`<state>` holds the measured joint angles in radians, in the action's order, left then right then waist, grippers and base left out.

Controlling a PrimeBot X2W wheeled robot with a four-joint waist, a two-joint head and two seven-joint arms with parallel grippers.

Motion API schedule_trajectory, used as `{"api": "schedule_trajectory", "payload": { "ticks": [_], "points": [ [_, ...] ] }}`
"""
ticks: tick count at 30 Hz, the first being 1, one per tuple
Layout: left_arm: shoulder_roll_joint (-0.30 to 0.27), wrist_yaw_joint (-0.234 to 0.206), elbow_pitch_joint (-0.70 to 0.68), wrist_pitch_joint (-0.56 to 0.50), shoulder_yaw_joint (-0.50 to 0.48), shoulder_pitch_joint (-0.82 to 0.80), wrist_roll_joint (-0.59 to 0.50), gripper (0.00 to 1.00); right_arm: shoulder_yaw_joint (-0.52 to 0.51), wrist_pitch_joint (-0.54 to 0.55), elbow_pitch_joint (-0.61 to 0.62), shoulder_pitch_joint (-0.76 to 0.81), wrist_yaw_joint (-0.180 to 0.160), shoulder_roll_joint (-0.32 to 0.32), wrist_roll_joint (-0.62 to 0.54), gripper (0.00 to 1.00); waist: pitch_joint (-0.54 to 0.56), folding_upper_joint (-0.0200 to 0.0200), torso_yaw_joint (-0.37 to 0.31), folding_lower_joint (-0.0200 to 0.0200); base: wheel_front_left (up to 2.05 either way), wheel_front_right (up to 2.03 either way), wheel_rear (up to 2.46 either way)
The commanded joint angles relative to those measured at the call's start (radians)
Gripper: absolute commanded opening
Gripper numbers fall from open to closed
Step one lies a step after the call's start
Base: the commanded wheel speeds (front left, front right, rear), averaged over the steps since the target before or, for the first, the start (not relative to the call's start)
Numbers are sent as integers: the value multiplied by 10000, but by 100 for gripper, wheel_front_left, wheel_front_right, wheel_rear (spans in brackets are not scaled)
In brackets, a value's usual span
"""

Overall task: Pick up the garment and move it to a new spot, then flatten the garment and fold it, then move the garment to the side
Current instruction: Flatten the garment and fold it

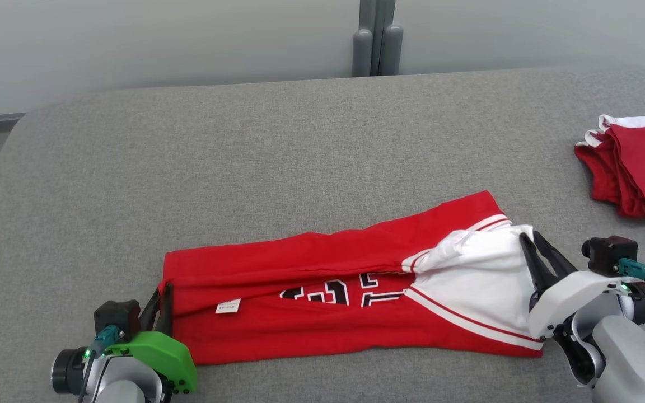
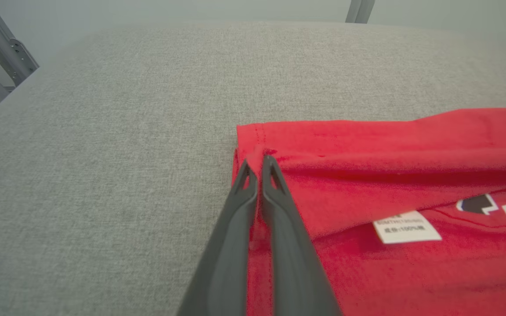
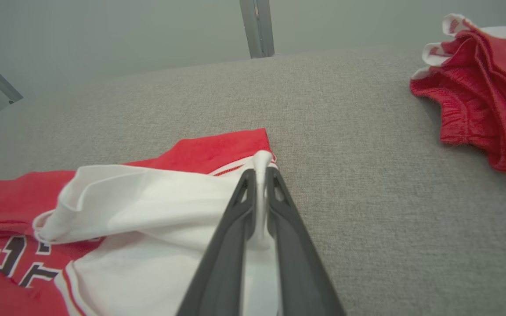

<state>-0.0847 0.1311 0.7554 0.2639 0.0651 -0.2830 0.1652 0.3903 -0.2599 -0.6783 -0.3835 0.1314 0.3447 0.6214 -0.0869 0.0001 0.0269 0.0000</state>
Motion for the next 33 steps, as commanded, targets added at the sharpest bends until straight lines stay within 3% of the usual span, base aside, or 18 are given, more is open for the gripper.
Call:
{"api": "schedule_trajectory", "payload": {
  "ticks": [1,13,27,33],
  "points": [
    [-52,-32,46,0,-88,208,-79,100,-91,-22,-79,205,-19,-15,-4,100,24,-1,8,0,0,0,0],
    [193,-415,-1406,0,-859,1474,-264,100,-1715,-54,571,1561,-17,-261,-362,100,510,-1,101,0,0,0,0],
    [319,-366,-2140,0,-901,1994,-321,100,-232,-56,2083,2314,-17,-755,-696,100,515,-1,537,0,0,0,0],
    [330,-352,-2128,0,-832,2040,-220,100,212,-55,2159,2565,-17,-881,-576,100,460,-1,568,0,0,0,0]
  ]
}}
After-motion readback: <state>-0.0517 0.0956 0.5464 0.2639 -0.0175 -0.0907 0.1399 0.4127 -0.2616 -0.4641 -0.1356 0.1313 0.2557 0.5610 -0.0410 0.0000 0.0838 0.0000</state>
